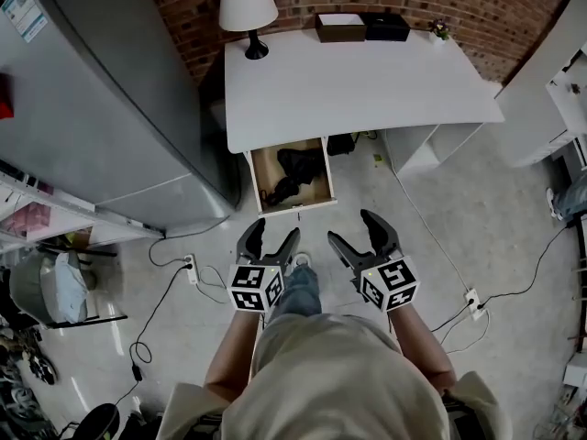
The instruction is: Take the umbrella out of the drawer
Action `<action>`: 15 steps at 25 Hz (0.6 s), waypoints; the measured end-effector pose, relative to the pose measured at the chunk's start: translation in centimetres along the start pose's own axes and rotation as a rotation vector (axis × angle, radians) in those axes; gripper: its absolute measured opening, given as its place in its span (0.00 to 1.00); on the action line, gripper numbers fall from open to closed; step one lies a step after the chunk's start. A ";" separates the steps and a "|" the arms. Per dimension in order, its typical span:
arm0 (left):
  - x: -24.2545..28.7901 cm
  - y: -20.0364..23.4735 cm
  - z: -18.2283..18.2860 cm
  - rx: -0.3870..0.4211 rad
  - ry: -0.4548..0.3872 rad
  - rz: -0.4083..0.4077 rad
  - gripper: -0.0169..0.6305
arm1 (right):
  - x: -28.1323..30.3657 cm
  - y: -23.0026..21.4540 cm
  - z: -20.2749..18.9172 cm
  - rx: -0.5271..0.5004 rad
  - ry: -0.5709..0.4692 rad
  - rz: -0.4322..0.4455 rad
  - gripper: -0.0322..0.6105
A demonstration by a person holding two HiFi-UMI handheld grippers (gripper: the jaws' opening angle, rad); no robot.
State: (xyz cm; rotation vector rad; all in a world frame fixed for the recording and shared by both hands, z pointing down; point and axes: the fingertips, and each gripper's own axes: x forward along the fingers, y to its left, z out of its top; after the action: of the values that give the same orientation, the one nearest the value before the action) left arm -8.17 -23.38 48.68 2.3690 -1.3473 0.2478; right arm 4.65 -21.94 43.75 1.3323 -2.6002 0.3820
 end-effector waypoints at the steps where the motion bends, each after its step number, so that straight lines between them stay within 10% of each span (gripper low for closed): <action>1: 1.0 0.7 0.0 -0.001 0.013 -0.004 0.53 | 1.0 -0.4 -0.1 0.006 0.010 -0.002 0.58; 15: 14.4 7.2 -4.1 0.010 0.223 -0.074 0.53 | 11.9 -7.2 -4.3 0.113 0.131 -0.069 0.58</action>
State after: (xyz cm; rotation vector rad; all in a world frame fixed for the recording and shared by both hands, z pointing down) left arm -6.68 -36.18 59.19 2.3138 -1.1558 0.4824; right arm 3.90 -33.78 52.27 1.3782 -2.4516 0.5913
